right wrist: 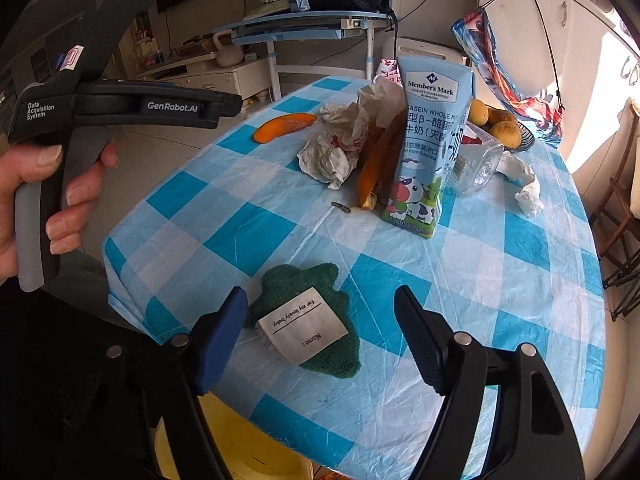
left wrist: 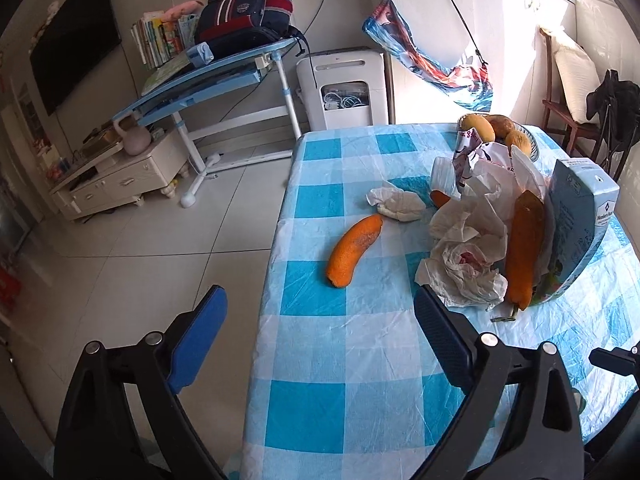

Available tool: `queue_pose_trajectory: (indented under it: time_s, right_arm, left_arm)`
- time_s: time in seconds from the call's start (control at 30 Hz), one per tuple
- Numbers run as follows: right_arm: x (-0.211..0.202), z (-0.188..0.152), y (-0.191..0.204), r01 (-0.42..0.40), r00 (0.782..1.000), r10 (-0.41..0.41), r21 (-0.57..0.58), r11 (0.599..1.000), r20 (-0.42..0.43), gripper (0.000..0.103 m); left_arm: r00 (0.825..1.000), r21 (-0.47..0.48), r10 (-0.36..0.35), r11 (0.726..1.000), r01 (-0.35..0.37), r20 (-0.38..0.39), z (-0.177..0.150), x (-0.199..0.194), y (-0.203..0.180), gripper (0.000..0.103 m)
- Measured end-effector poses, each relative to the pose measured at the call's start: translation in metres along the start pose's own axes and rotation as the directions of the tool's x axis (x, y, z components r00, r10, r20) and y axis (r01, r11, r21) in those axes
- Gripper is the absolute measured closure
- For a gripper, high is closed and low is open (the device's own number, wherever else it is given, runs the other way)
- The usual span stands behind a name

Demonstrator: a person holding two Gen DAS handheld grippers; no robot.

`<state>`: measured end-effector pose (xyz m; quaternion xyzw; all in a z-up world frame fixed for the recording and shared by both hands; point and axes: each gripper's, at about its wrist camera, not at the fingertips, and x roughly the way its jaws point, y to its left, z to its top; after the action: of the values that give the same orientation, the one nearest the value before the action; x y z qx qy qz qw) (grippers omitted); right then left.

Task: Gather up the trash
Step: 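Grasp the orange stick with the left tool while the right tool grasps the green sponge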

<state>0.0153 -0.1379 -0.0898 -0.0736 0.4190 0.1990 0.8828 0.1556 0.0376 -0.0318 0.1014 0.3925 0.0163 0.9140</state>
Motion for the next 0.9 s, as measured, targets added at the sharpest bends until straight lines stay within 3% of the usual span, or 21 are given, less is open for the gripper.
queue_pose_trajectory:
  time_s: [0.17, 0.27, 0.33, 0.4, 0.47, 0.57, 0.8, 0.9]
  right_arm:
    - [0.005, 0.004, -0.007, -0.008, 1.0, 0.008, 0.008, 1.0, -0.015, 0.035]
    - [0.01, 0.007, -0.007, -0.011, 1.0, 0.01, -0.001, 1.0, -0.019, 0.038]
    - [0.015, 0.008, -0.007, -0.015, 0.999, 0.015, -0.005, 1.0, -0.03, 0.041]
    - [0.018, 0.008, -0.008, -0.028, 0.999, 0.028, 0.002, 1.0, -0.033, 0.046]
    - [0.02, 0.009, -0.011, -0.049, 0.998, 0.049, 0.012, 0.999, -0.036, 0.057]
    - [0.02, 0.009, -0.014, -0.07, 0.997, 0.07, 0.02, 0.997, -0.033, 0.064]
    - [0.007, 0.01, -0.016, -0.102, 0.995, 0.102, 0.041, 0.994, 0.012, 0.067]
    - [-0.003, 0.009, -0.011, -0.144, 0.989, 0.143, 0.019, 0.989, 0.034, 0.067]
  left_arm:
    - [0.997, 0.033, -0.016, 0.999, 0.019, -0.077, 0.016, 0.057, -0.014, 0.041]
    - [0.997, 0.074, -0.006, 0.997, 0.012, -0.081, 0.022, 0.073, -0.025, 0.05]
    - [0.995, 0.085, -0.027, 0.996, 0.035, -0.092, 0.023, 0.081, -0.028, 0.062]
    - [0.993, 0.081, -0.04, 0.996, 0.049, -0.115, 0.023, 0.09, -0.029, 0.084]
    - [0.992, 0.068, -0.057, 0.996, 0.065, -0.114, 0.024, 0.092, -0.026, 0.088]
    - [0.983, 0.008, -0.135, 0.99, 0.137, -0.122, 0.027, 0.086, -0.018, 0.093]
    - [0.971, -0.1, -0.216, 0.973, 0.206, -0.104, 0.016, 0.054, -0.003, 0.094]
    - [0.973, -0.107, -0.216, 0.972, 0.207, -0.084, 0.006, 0.027, 0.0, 0.094]
